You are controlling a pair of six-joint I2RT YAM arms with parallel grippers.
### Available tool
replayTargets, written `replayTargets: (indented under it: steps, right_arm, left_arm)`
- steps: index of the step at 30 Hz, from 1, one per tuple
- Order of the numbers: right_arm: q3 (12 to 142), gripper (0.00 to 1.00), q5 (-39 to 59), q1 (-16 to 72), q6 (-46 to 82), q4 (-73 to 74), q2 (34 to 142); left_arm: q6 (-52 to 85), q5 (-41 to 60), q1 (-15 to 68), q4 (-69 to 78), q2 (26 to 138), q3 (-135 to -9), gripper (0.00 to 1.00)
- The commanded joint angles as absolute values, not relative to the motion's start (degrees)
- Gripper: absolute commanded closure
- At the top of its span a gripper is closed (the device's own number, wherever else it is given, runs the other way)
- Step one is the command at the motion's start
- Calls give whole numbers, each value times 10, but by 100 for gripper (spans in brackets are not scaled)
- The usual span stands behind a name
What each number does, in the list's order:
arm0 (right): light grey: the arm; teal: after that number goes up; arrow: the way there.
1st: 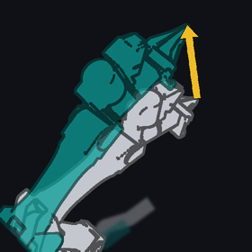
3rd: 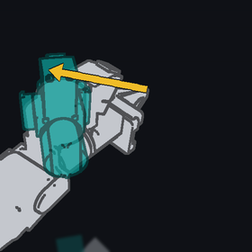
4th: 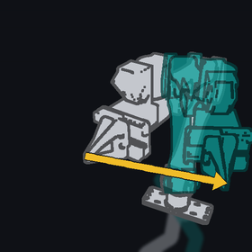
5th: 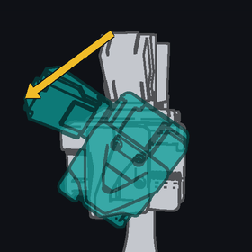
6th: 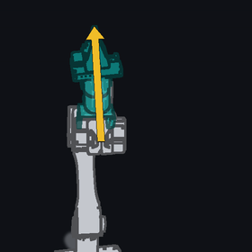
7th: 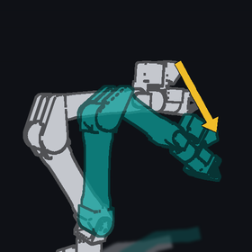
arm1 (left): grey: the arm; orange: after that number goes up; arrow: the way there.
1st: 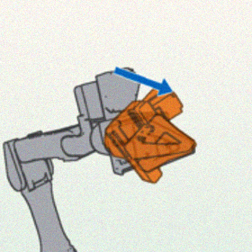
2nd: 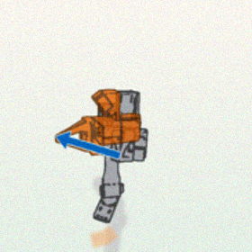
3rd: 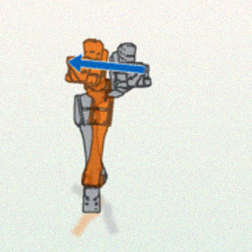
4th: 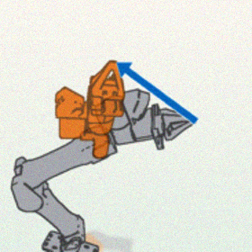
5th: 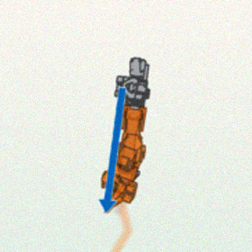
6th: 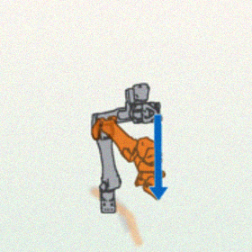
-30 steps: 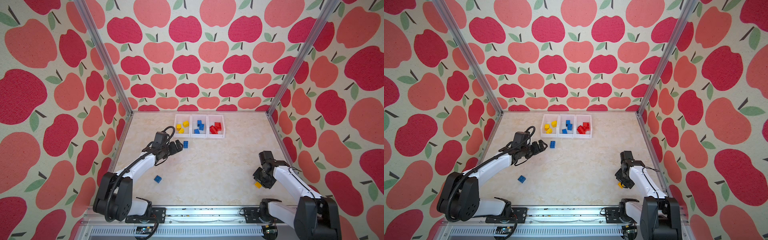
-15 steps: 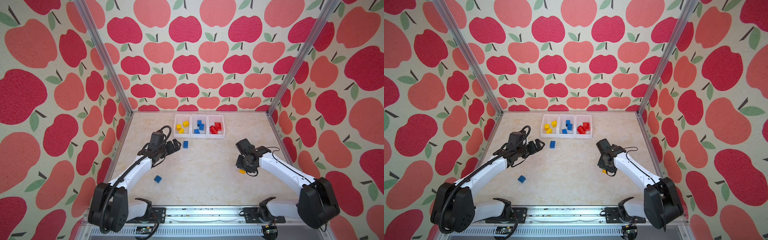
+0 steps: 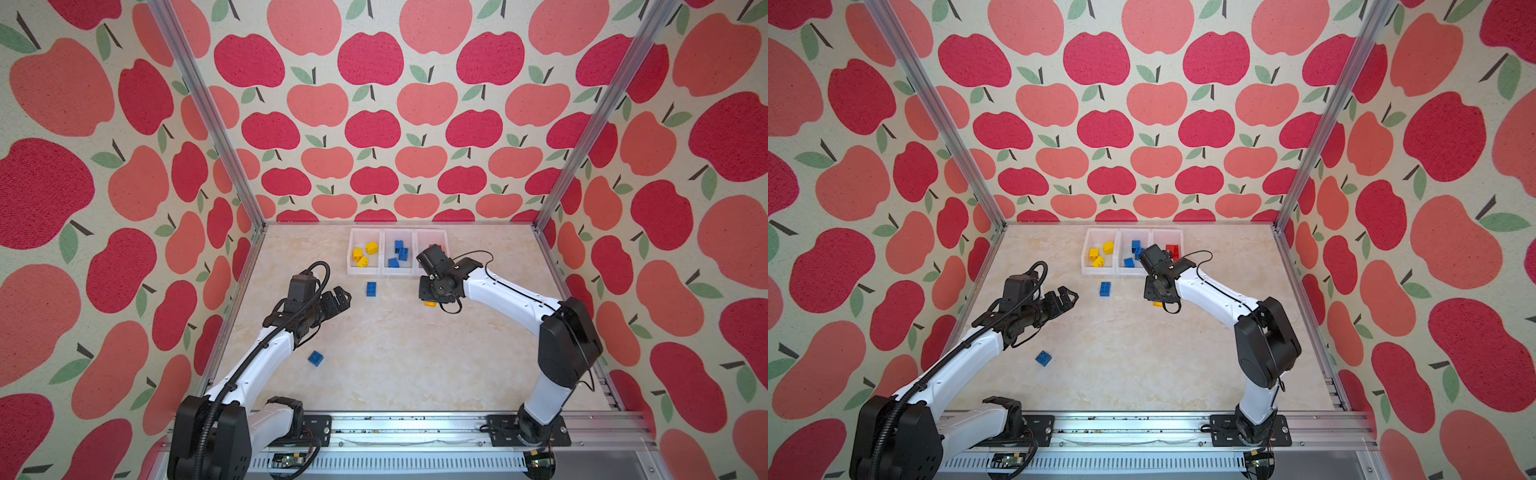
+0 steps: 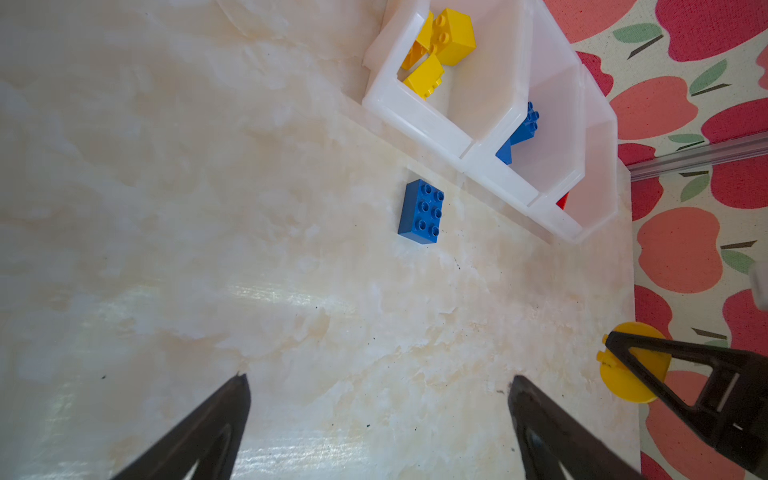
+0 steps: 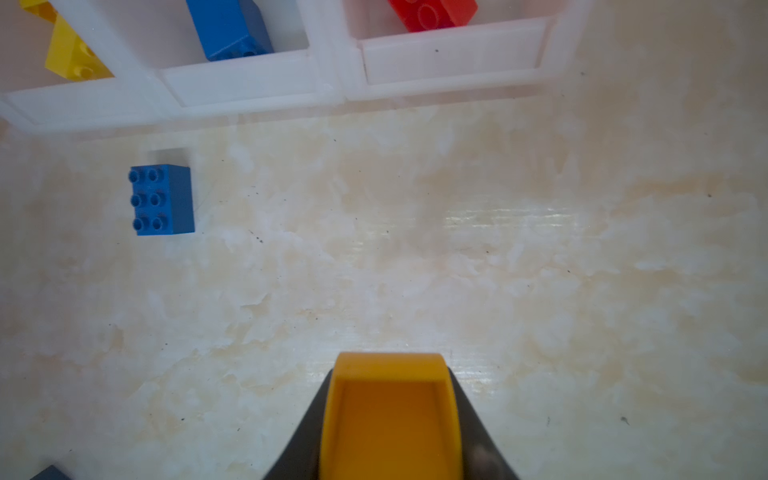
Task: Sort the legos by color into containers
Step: 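Lift the yellow brick and carry it over the yellow compartment with the right gripper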
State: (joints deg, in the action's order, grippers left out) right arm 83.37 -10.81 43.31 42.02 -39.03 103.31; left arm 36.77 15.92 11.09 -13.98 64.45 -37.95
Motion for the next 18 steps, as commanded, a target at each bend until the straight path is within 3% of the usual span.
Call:
replayTargets:
  steps: [1, 9, 18]
  right_arm:
    - [911, 78, -81, 441, 361, -374, 1078]
    - [1094, 78, -59, 449, 287, -378, 1197]
    - [1207, 78, -21, 452, 231, -334, 1284]
  left_arm:
    - [371, 162, 105, -150, 635, -368, 1]
    - [370, 171, 99, -140, 640, -354, 1]
    - [371, 172, 98, -138, 644, -351, 1]
